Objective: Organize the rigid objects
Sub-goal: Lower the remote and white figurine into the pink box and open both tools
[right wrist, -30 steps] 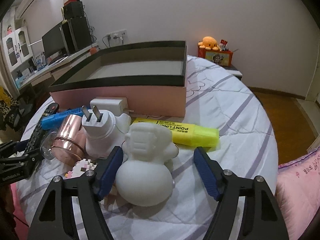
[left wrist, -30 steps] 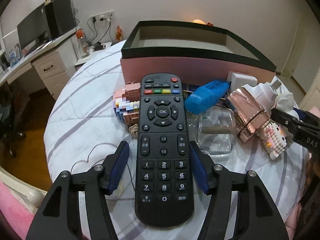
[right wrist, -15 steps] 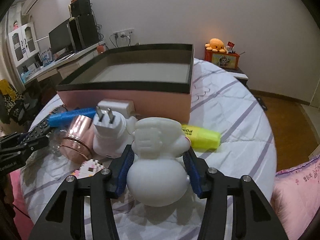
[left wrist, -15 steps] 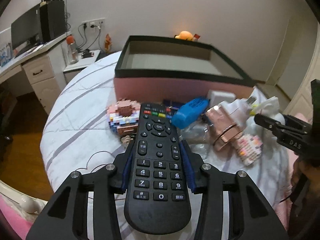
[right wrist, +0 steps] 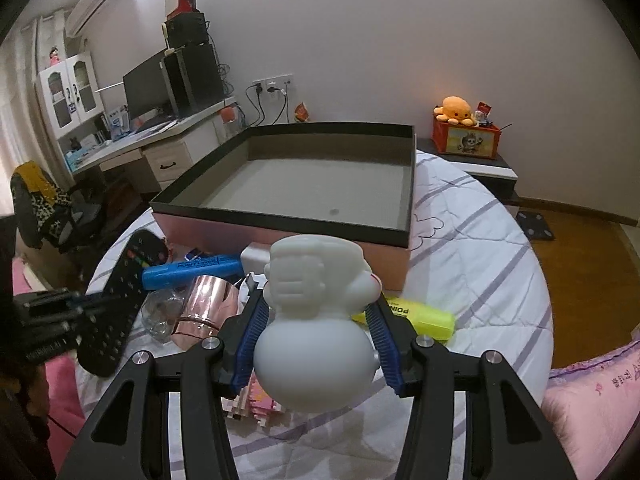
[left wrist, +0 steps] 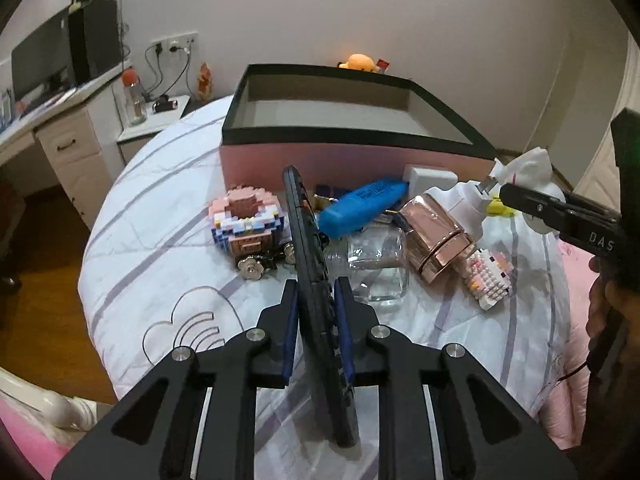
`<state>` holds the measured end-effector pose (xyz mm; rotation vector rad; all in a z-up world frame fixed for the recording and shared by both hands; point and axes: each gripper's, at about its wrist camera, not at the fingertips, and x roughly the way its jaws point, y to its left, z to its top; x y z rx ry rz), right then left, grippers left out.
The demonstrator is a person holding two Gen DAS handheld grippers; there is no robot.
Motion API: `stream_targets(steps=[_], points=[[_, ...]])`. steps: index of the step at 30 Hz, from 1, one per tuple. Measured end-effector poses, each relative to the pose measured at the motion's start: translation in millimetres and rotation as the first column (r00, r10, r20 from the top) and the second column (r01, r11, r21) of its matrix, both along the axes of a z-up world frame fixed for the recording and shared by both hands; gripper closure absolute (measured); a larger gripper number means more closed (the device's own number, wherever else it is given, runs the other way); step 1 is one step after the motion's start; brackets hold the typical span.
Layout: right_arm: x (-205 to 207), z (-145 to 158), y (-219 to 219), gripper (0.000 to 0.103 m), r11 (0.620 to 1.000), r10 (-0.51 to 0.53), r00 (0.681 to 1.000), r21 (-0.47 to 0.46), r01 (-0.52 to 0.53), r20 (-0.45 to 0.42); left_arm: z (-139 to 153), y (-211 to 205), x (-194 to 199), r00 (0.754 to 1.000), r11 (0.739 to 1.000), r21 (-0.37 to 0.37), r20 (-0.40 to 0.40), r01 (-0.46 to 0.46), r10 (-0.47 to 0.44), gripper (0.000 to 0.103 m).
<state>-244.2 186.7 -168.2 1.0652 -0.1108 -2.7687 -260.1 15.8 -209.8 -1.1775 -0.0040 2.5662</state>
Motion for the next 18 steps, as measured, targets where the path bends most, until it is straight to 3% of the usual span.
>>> stream_targets(steps=[2,7,10,18], points=[[-1,-3,0,0.051,1.000,0.001,1.000,-0.007,-0.001,0.006,1,-2,-1,1.000,1.000,0.012,0.006,-0.003,0.003,0.085],[-3,-5,-1,0.051,1.000,0.013,1.000,-0.017,-0.012,0.014,-12,11,-9,0.999,0.999,-0.049,0.040,0.006,-0.004,0.080],[-2,-2,-1,0.051,1.000,0.014,1.000,-0.015,-0.014,0.008,-10,13,-9,1.000,0.998,-0.058,0.017,-0.001,0.002,0.084],[-7,14,-9,0.051,0.999,0.048,0.998,0.006,-0.047,-0.030,27,7,-9,0.997,0.999,-0.040,-0.082,-0.009,0.006,0.086]])
